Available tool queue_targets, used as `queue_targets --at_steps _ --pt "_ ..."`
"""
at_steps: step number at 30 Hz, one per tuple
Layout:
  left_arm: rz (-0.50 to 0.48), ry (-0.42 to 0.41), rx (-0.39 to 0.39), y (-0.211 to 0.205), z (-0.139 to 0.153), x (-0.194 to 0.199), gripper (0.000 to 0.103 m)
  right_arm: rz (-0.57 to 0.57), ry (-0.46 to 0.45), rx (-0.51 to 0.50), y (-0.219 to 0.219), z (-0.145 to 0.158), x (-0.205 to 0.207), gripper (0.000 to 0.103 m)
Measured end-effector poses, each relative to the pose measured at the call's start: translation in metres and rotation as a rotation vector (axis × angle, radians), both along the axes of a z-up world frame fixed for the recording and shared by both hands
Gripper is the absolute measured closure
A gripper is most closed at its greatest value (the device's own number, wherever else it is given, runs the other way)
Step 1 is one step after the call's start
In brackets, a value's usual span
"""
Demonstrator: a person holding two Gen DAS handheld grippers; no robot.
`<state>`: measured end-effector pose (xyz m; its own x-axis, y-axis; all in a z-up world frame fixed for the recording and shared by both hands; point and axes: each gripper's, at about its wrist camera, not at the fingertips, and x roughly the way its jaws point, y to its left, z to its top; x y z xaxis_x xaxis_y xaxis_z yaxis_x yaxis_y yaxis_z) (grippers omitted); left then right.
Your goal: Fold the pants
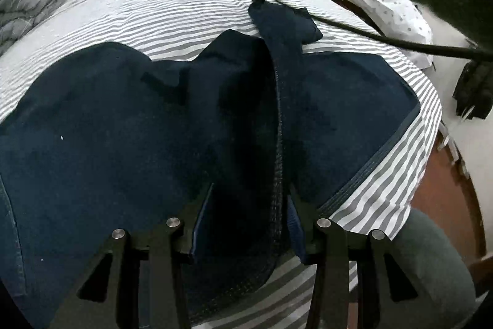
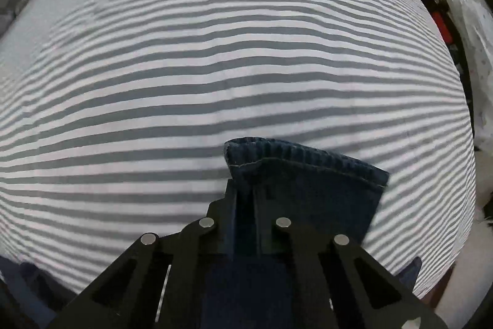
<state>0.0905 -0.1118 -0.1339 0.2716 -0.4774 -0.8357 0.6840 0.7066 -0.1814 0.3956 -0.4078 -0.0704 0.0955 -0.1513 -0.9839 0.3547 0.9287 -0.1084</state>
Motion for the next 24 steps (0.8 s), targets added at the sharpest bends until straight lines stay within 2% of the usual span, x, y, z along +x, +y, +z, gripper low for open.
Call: queue_targets --at_steps 2,4,5,6,10,14,17,20,24 --pt "-0.020 -0.006 0.017 -0.006 0.000 -0.004 0.059 -0.023 -0.056 0.042 -0.011 0.015 -0.017 0.096" --pt "-0.053 -0.032 0.037 -0.015 0.003 -0.013 0.069 -0.043 -0.107 0.091 -0.022 0.030 -0.029 0.096" --pt "-0.063 -0.040 0.052 -0.018 0.002 -0.016 0.079 -0.057 -0.133 0.118 -0.029 0.040 -0.038 0.096" --pt "-0.082 -0.046 0.076 -0.024 0.002 -0.020 0.085 -0.072 -0.154 0.138 -0.034 0.050 -0.048 0.096" --pt "-0.089 -0.068 0.096 -0.035 0.002 -0.029 0.087 -0.136 -0.254 0.209 -0.065 0.088 -0.088 0.096" --pt "-0.108 -0.099 0.115 -0.044 0.000 -0.038 0.088 -0.214 -0.339 0.279 -0.104 0.119 -0.151 0.096" --pt "-0.116 -0.132 0.131 -0.049 -0.001 -0.041 0.088 -0.284 -0.379 0.328 -0.138 0.124 -0.199 0.096" --pt "-0.129 -0.154 0.142 -0.051 -0.002 -0.044 0.089 -0.360 -0.410 0.363 -0.168 0.112 -0.246 0.096" --pt "-0.143 -0.163 0.173 -0.053 -0.009 -0.044 0.090 -0.493 -0.380 0.371 -0.192 0.064 -0.310 0.096"
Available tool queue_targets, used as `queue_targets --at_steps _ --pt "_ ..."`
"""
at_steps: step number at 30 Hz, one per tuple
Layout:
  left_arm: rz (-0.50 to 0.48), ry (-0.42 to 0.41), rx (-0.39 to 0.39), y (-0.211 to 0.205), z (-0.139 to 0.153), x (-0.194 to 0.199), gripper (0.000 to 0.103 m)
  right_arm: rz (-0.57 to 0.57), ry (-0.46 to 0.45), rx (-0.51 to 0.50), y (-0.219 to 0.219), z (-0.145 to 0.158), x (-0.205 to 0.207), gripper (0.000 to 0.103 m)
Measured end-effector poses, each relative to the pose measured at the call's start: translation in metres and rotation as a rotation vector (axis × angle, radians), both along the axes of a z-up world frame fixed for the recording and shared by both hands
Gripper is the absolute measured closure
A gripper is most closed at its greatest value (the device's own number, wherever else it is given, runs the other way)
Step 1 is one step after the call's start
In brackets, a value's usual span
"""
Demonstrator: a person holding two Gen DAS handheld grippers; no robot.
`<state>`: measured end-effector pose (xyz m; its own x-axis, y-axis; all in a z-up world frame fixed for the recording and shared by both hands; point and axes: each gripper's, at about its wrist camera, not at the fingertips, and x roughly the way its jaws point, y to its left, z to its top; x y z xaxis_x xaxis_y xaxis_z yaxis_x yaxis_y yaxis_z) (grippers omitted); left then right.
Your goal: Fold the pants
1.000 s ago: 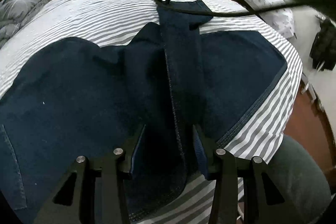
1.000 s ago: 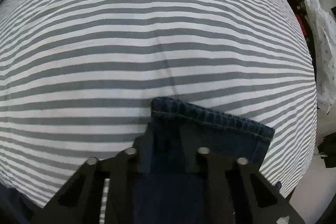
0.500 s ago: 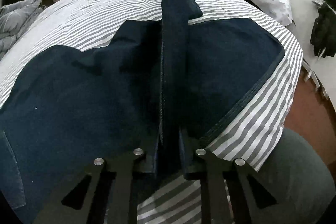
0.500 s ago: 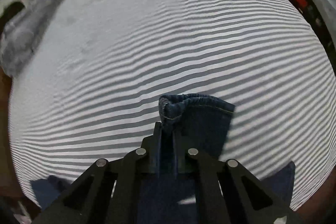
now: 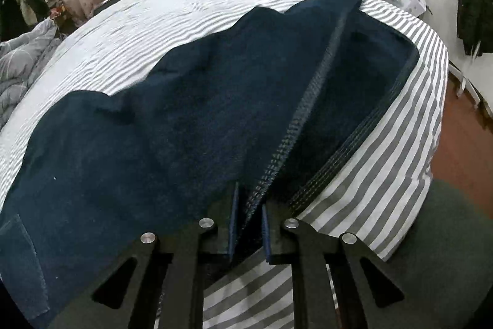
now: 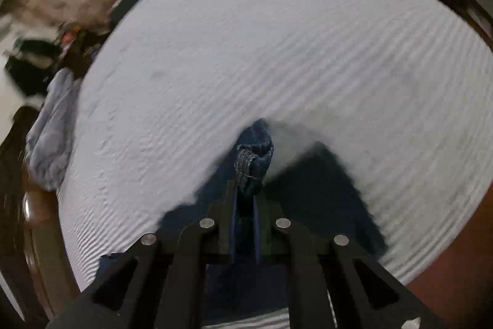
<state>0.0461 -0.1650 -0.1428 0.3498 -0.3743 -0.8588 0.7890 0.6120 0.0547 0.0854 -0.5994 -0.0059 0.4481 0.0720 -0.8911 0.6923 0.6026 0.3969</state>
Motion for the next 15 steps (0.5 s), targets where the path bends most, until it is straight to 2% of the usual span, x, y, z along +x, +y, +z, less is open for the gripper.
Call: queue_targets --at_steps 2,5,8,11,13,15 --pt "-0.015 -0.021 0.016 -0.002 -0.001 -0.002 0.090 -0.043 0.066 0.027 -0.010 -0.034 -0.023 0.096" --pt "-0.021 -0.037 0.025 -0.003 0.005 -0.001 0.090 -0.102 0.055 0.108 -0.023 -0.061 -0.042 0.096" --pt "-0.014 -0.047 0.002 0.002 0.017 0.003 0.090 -0.118 -0.009 0.138 -0.024 -0.057 -0.052 0.096" --pt "-0.038 -0.069 -0.009 0.006 0.025 0.003 0.090 -0.106 -0.082 0.123 -0.019 -0.034 -0.067 0.096" --pt "-0.063 -0.071 0.006 0.007 0.021 -0.002 0.090 -0.115 -0.124 0.119 -0.016 -0.025 -0.086 0.096" --pt "-0.105 -0.081 0.058 0.004 0.007 -0.009 0.090 -0.144 -0.128 0.136 -0.014 -0.034 -0.111 0.095"
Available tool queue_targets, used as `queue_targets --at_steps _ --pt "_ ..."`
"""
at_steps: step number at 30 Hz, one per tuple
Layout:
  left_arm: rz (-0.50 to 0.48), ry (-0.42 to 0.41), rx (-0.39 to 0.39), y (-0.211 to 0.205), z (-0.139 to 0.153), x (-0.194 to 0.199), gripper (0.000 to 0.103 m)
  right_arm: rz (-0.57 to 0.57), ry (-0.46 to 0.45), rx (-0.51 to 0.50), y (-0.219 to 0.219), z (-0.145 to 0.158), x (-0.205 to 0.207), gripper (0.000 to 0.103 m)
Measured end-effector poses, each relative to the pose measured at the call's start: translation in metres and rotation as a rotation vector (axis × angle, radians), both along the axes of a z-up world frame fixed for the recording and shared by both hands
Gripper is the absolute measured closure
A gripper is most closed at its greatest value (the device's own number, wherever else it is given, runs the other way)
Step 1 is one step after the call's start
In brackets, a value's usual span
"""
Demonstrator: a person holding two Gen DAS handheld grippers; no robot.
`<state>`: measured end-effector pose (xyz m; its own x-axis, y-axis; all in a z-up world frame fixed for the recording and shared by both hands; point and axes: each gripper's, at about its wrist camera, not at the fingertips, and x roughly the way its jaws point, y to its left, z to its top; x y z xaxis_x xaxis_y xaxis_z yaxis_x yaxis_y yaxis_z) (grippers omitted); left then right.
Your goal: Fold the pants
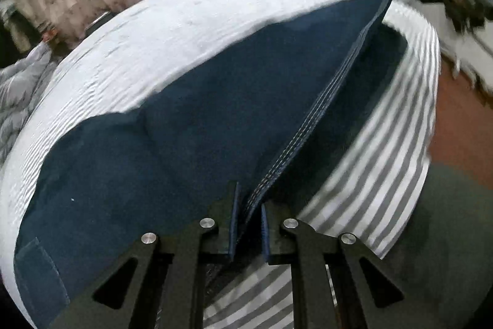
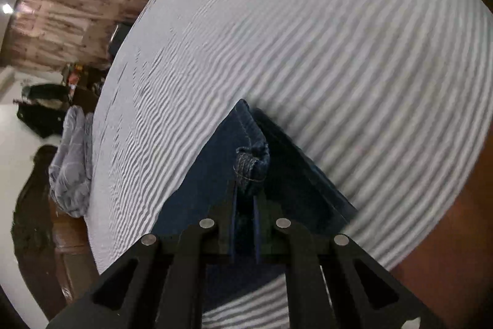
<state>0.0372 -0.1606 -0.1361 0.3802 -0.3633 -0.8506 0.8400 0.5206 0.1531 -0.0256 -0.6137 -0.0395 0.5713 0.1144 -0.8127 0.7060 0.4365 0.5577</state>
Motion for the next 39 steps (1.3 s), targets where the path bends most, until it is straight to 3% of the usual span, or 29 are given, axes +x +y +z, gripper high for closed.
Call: queue_targets --at_steps 4,6,10,12,14,15,16,19,21,25,27,28,29,31,33,35,39 --pt "-0.053 -0.093 0.079 -0.001 -0.022 -0.018 0.090 -0.015 0.164 0.031 0.004 -0.066 -0.030 0.094" --pt "-0.041 -0.070 0.074 0.000 -0.019 -0.016 0.090 -0.049 0.129 0.063 0.003 -0.081 -0.039 0.094" --pt "-0.021 -0.023 0.025 0.006 -0.008 -0.009 0.090 -0.041 0.093 0.019 0.007 -0.061 -0.049 0.094" --pt "-0.028 -0.020 0.040 0.006 -0.013 -0.008 0.090 -0.042 0.071 0.015 0.007 -0.056 -0.055 0.092" --pt "-0.043 -0.043 0.071 0.003 -0.021 -0.011 0.089 -0.026 0.166 -0.045 0.008 -0.062 -0.053 0.077" --pt "-0.047 -0.072 0.082 0.002 -0.023 -0.015 0.089 -0.031 0.222 -0.074 0.006 -0.061 -0.059 0.054" --pt "-0.049 -0.089 0.094 0.001 -0.022 -0.018 0.089 -0.040 0.254 -0.079 0.004 -0.065 -0.062 0.048" --pt "-0.040 -0.068 0.078 0.003 -0.015 -0.018 0.088 -0.058 0.249 -0.092 0.006 -0.057 -0.070 0.051" --pt "-0.022 -0.023 0.051 0.006 -0.011 -0.012 0.085 -0.044 0.273 -0.190 0.012 -0.037 -0.075 0.050" --pt "0.047 0.062 -0.056 0.023 0.013 0.003 0.083 0.073 0.270 -0.389 0.029 0.016 -0.052 0.050" --pt "0.082 0.056 -0.099 0.028 0.020 0.003 0.077 0.151 0.231 -0.456 0.042 0.039 -0.036 0.048" --pt "0.092 0.051 -0.105 0.031 0.018 0.002 0.074 0.194 0.214 -0.481 0.052 0.049 -0.025 0.041" --pt "0.081 0.056 -0.056 0.027 0.005 -0.002 0.068 0.248 0.195 -0.502 0.065 0.057 -0.012 0.037" --pt "0.014 0.069 0.088 0.014 -0.023 -0.018 0.066 0.321 0.170 -0.506 0.085 0.061 0.008 0.033" --pt "-0.067 -0.054 0.114 0.010 -0.026 -0.041 0.064 0.391 0.169 -0.476 0.107 0.058 0.028 0.033" --pt "-0.099 -0.030 0.103 0.008 -0.021 -0.049 0.064 0.465 0.166 -0.422 0.127 0.049 0.039 0.033" --pt "-0.086 -0.014 -0.009 0.012 0.010 -0.044 0.062 0.595 0.225 -0.335 0.171 0.010 0.064 0.034"
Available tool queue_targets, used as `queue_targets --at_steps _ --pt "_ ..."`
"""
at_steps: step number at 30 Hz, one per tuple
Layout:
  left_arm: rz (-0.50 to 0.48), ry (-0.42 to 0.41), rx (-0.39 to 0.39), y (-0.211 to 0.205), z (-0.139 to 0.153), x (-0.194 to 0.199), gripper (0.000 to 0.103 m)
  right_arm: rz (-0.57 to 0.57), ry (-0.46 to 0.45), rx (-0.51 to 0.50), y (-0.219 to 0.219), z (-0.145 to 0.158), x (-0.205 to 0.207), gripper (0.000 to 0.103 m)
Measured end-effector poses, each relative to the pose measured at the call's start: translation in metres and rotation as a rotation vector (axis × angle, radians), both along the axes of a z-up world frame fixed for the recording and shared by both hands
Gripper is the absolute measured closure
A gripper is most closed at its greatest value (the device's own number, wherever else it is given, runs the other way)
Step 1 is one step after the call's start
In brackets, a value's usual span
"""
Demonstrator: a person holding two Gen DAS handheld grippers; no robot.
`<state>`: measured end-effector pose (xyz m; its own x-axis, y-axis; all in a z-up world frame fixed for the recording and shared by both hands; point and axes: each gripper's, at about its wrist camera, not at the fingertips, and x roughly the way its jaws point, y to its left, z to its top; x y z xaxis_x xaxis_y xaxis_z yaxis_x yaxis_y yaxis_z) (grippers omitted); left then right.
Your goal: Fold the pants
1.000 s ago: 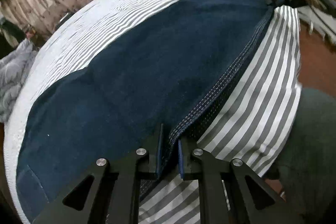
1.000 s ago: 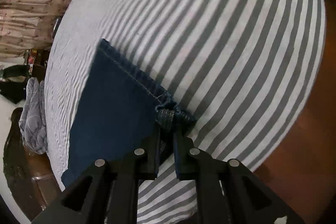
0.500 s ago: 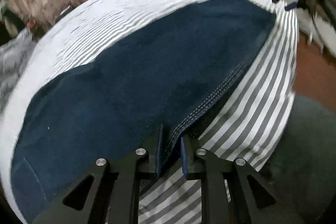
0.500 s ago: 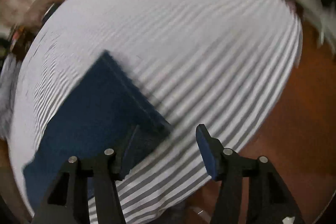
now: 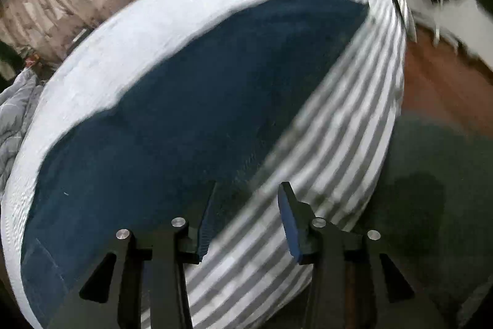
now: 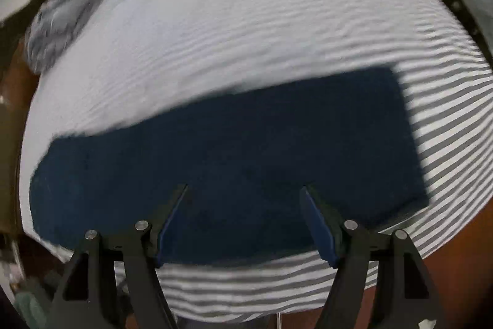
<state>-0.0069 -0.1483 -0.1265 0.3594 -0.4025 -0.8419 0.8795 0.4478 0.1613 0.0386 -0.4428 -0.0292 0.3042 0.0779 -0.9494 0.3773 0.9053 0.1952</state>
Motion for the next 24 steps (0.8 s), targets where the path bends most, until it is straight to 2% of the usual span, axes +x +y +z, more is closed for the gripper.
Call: queue_targets --at_steps 2,4,7,11,16,18,20,21,24 --pt "0.063 0.014 -0.068 0.003 0.014 0.013 0.060 0.044 0.034 0.002 0.019 -0.015 0.005 0.034" --pt "0.185 -0.007 -0.091 0.004 0.015 0.032 0.051 0.098 0.047 -0.010 0.040 -0.024 0.005 0.034" --pt "0.322 -0.025 -0.034 0.008 0.001 0.054 0.050 0.160 0.065 -0.077 0.063 -0.029 0.010 0.034" --pt "0.443 -0.052 0.038 0.016 -0.020 0.073 0.050 0.160 0.077 -0.121 0.064 -0.041 0.011 0.034" --pt "0.417 -0.067 0.052 0.032 -0.030 0.073 0.046 0.137 0.113 -0.196 0.046 -0.056 -0.004 0.034" --pt "0.414 -0.086 0.062 0.040 -0.032 0.074 0.036 0.126 0.128 -0.212 0.031 -0.059 -0.016 0.029" --pt "0.427 -0.047 0.045 0.053 -0.027 0.074 0.036 0.055 0.133 -0.171 0.002 -0.061 -0.035 0.029" --pt "0.447 -0.030 0.028 0.057 -0.022 0.077 0.036 0.041 0.117 -0.157 -0.004 -0.058 -0.038 0.038" --pt "0.493 -0.055 -0.047 0.066 0.003 0.090 0.036 0.017 0.107 -0.233 -0.010 -0.043 -0.040 0.034"
